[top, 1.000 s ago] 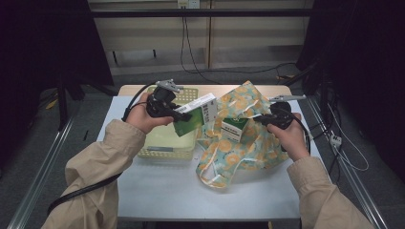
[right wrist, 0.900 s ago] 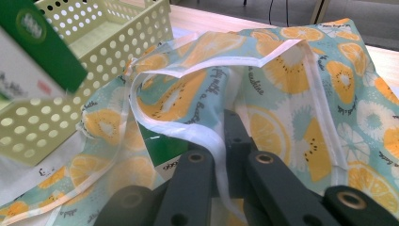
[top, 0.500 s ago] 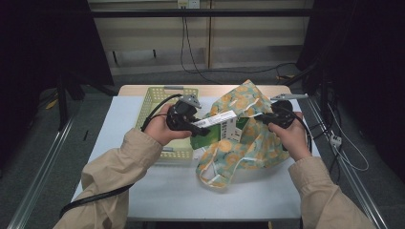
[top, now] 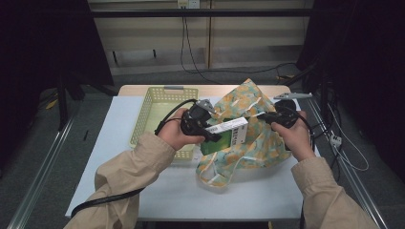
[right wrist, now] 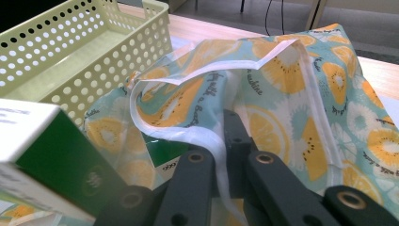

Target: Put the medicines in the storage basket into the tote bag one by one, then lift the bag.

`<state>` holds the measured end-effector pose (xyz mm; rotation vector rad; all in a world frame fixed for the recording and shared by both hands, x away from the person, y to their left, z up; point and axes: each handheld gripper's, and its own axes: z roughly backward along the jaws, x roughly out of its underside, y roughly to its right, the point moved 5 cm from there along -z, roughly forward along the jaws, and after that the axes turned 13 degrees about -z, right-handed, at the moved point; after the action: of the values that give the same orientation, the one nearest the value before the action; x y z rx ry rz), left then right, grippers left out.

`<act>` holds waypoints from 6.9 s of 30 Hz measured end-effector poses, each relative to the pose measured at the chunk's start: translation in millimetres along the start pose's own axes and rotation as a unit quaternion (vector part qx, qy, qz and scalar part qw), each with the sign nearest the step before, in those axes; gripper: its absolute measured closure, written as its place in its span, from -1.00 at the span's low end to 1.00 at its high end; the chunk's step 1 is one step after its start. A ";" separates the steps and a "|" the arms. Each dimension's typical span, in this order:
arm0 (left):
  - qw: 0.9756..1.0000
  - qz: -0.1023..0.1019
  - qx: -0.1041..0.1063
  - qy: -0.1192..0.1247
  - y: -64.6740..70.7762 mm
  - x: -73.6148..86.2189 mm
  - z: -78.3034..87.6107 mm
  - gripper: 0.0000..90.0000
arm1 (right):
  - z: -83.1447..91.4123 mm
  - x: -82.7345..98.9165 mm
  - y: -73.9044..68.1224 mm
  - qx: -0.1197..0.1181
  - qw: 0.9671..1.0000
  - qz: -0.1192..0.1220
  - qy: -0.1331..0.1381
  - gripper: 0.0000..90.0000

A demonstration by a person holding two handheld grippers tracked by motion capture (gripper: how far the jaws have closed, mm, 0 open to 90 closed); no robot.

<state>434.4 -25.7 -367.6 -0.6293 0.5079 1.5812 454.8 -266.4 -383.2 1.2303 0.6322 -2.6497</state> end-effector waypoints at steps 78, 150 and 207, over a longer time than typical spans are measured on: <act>0.996 0.055 -0.065 0.035 5.3 -12.7 -68.5 -0.58 | 0.5 7.4 0.0 -0.009 1.000 -0.004 -0.001 1.00; 0.997 0.036 -0.068 0.012 82.8 77.5 -89.2 -0.09 | -6.1 21.6 -3.0 -0.012 1.000 -0.005 -0.013 1.00; 0.996 0.072 0.025 0.036 59.6 61.0 -87.2 1.00 | 7.3 6.4 -0.5 -0.009 1.000 -0.007 0.002 1.00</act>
<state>380.7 -43.2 -475.7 -0.6252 0.6577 1.6806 445.4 -268.8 -383.7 1.2308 0.6656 -2.6468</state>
